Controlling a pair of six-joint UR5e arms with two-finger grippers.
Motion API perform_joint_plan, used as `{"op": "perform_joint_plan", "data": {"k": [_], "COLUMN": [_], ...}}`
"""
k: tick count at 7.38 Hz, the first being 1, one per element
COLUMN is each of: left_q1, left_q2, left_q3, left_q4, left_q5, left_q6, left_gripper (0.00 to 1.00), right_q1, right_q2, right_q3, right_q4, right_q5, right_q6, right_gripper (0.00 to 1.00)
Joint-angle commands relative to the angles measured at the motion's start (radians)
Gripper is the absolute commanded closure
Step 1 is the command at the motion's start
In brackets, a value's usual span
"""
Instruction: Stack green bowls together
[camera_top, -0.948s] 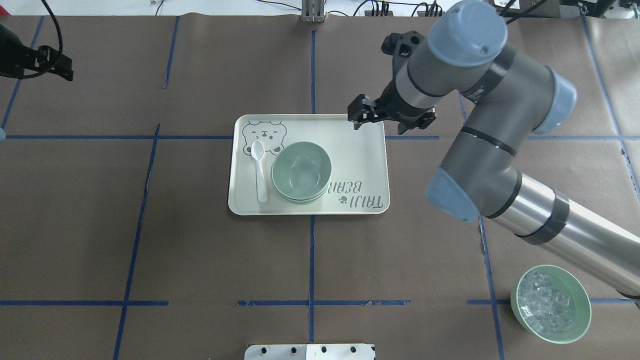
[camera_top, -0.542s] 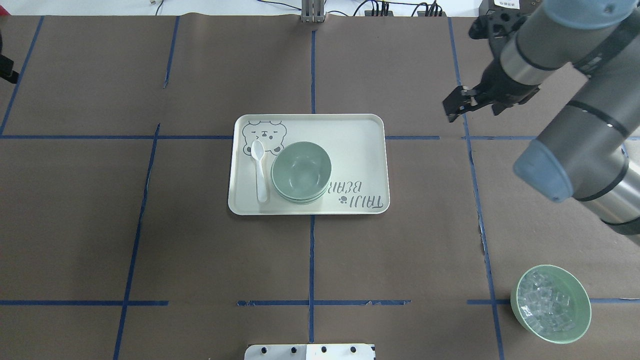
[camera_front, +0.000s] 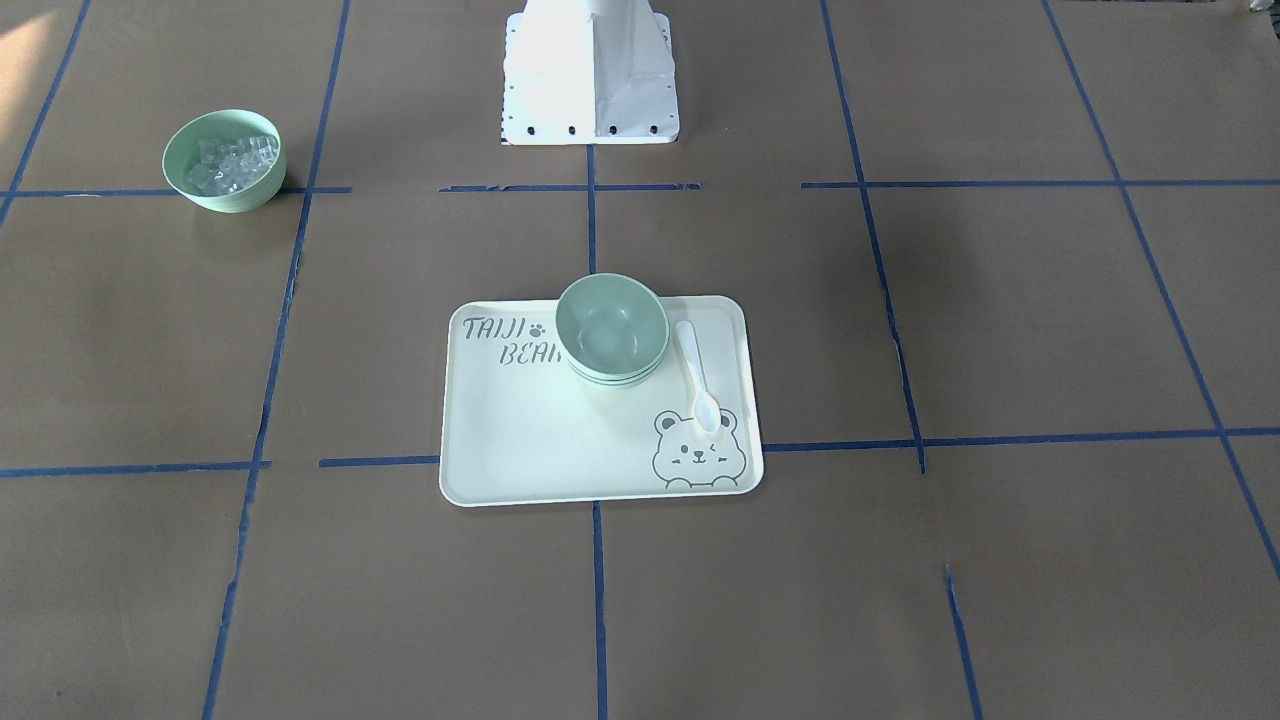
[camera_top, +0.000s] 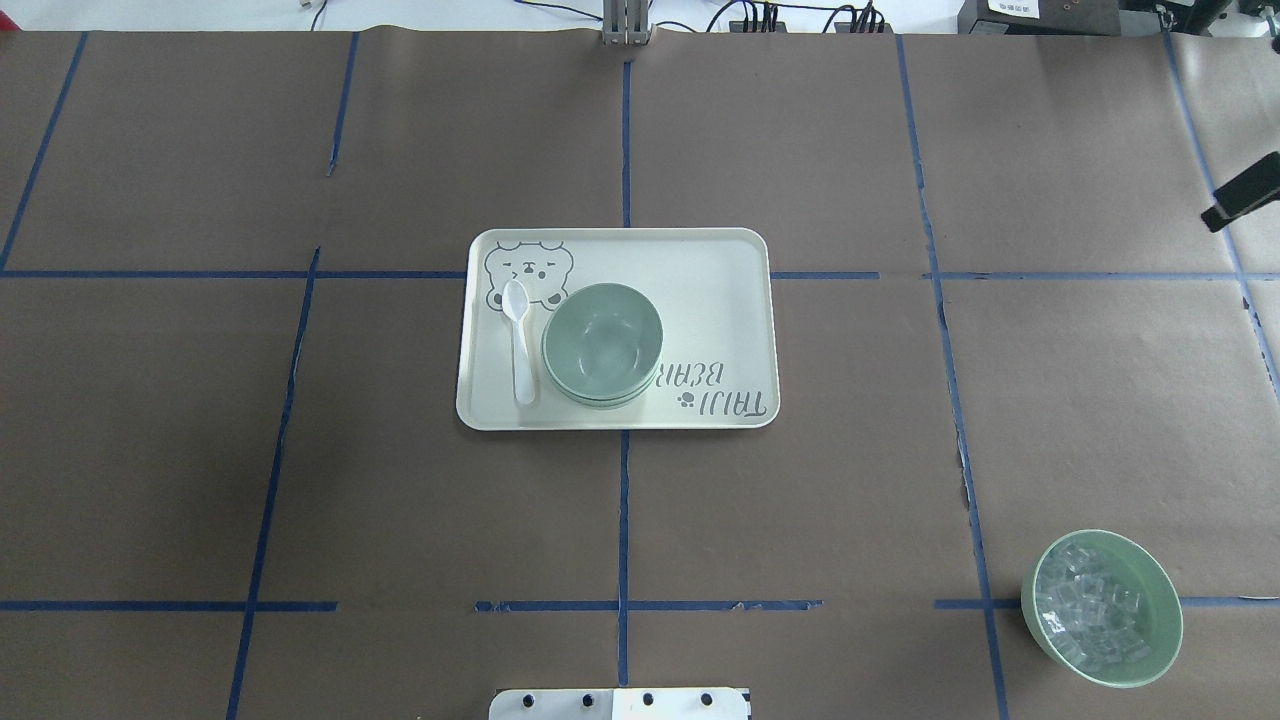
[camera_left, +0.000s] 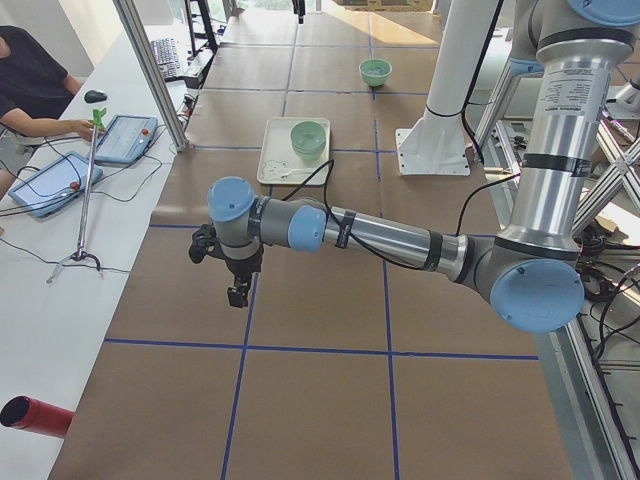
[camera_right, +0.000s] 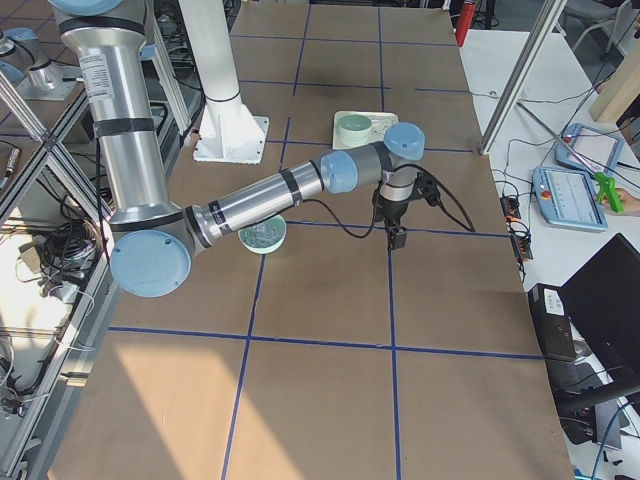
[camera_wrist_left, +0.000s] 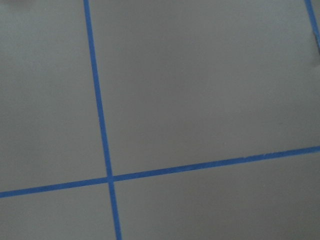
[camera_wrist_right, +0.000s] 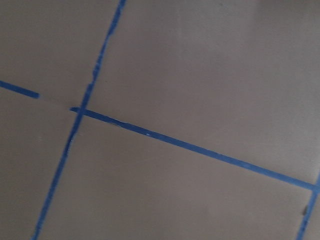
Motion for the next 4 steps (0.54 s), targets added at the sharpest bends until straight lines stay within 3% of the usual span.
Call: {"op": "perform_joint_plan", "data": {"k": [1,2,4], "left_q1": [-0.016,-0.018,-0.03], "left_q2": [0.063,0.072,0.078], "left_q3": [0.02,0.018,0.018], "left_q4": [-0.007,-0.009,-0.007], "left_q5": [-0.022,-0.022,-0.021], "left_q6": [0.054,0.054,0.052], "left_gripper": [0.0,0.0,0.0], "right_q1": [0.195,0.236,0.244], "right_q2": [-0.064,-0.066,-0.073], "right_q3": [-0.203,-0.307,-0.314], "right_q4": [0.003,0.016,0.108], "right_q5": [0.068,0.117,0.109], "right_q6": [-0.27,-0.272,-0.271], "right_gripper": [0.0,0.0,0.0]}}
